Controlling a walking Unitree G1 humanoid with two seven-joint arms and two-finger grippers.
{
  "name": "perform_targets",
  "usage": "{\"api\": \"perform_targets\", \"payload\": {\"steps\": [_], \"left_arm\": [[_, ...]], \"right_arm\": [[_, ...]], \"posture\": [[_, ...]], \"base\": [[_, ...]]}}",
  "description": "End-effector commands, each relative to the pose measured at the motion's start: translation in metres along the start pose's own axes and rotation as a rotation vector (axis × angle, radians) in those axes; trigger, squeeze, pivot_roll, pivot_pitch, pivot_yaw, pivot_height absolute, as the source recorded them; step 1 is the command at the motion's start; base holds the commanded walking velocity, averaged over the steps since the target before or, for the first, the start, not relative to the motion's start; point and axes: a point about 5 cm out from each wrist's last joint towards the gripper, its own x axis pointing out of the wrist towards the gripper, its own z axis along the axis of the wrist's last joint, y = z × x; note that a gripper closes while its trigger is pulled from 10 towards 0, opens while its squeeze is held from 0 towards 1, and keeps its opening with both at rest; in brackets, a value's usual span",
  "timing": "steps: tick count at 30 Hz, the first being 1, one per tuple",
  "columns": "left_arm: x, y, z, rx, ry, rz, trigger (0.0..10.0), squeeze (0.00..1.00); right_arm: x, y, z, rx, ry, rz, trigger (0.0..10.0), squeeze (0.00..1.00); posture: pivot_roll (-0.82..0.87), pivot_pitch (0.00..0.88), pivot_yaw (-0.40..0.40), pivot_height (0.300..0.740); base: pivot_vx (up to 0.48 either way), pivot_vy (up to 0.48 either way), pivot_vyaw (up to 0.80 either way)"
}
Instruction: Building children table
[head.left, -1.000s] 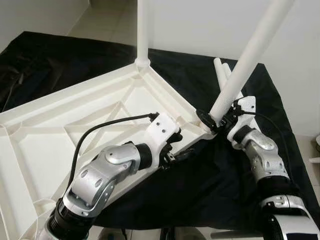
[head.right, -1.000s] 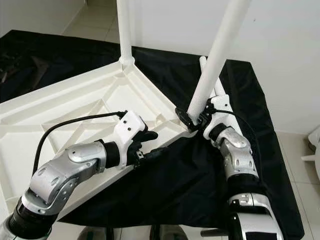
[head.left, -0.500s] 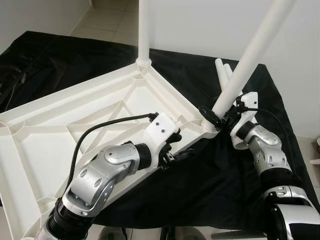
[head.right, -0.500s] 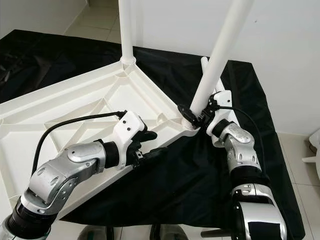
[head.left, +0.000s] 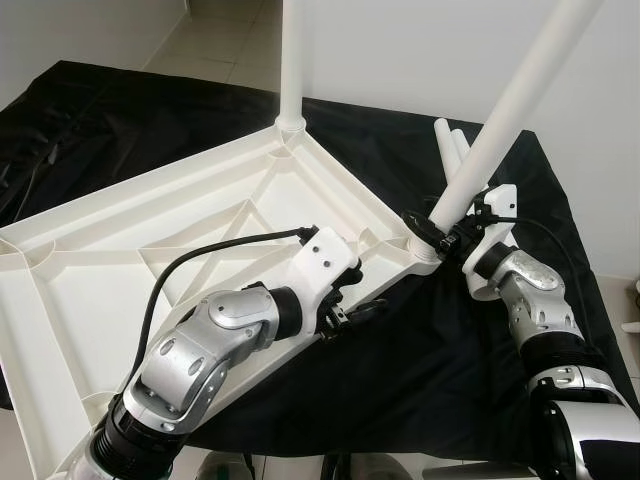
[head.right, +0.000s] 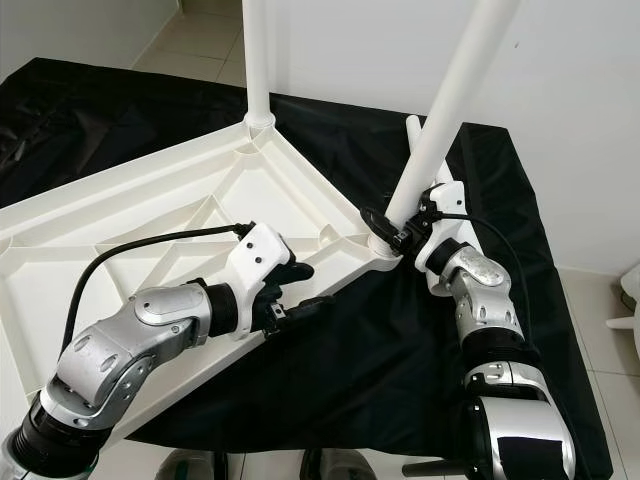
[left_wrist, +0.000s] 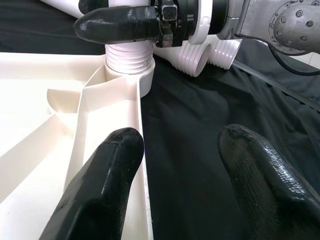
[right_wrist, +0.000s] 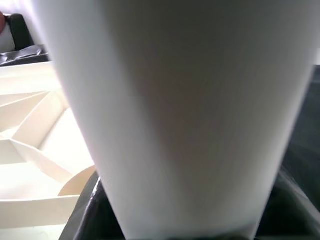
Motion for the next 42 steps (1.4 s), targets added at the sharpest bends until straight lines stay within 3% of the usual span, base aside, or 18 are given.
{"api": "perform_targets", "payload": {"steps": [1, 14, 20, 31, 32, 33, 35, 42], "left_arm": [[0.002, -0.001, 0.0, 0.014, 0.004, 0.008, 10.0, 0.0], [0.001, -0.002, 0.004, 0.094, -0.033, -0.005, 10.0, 0.0], [0.001, 0.0, 0.005, 0.114, -0.038, -0.004, 10.0, 0.0], [0.001, 0.001, 0.005, 0.118, -0.039, -0.003, 10.0, 0.0], [0.001, 0.001, 0.005, 0.119, -0.041, -0.004, 10.0, 0.0], [0.001, 0.001, 0.005, 0.119, -0.041, -0.004, 10.0, 0.0], [0.002, 0.0, 0.005, 0.116, -0.045, -0.008, 10.0, 0.0], [0.003, -0.001, 0.005, 0.112, -0.046, -0.012, 10.0, 0.0]], "right_arm": [[-0.001, 0.0, -0.003, 0.071, -0.008, -0.03, 10.0, 0.0], [0.007, 0.019, -0.005, 0.086, -0.025, -0.229, 10.0, 0.0], [0.007, 0.029, -0.006, 0.096, -0.016, -0.275, 10.0, 0.0], [0.006, 0.031, -0.006, 0.103, -0.017, -0.293, 10.0, 0.0], [0.008, 0.037, -0.003, 0.115, -0.028, -0.378, 10.0, 0.0], [0.008, 0.037, -0.003, 0.115, -0.028, -0.378, 10.0, 0.0], [0.008, 0.046, 0.001, 0.128, -0.035, -0.551, 10.0, 0.0], [0.003, 0.052, 0.002, 0.096, -0.023, -0.739, 10.0, 0.0]], "posture": [[0.07, 0.091, -0.072, 0.74], [0.07, 0.092, -0.073, 0.74], [0.06, 0.097, -0.068, 0.74], [0.06, 0.097, -0.068, 0.74], [0.06, 0.1, -0.068, 0.74], [0.06, 0.1, -0.068, 0.74], [0.06, 0.099, -0.07, 0.74], [0.06, 0.102, -0.072, 0.74]], "base": [[0.0, 0.0, 0.0], [0.0, 0.0, 0.0], [0.0, 0.0, 0.0], [0.0, 0.0, 0.0], [0.0, 0.0, 0.0], [0.0, 0.0, 0.0], [0.0, 0.0, 0.0], [0.0, 0.0, 0.0]]}}
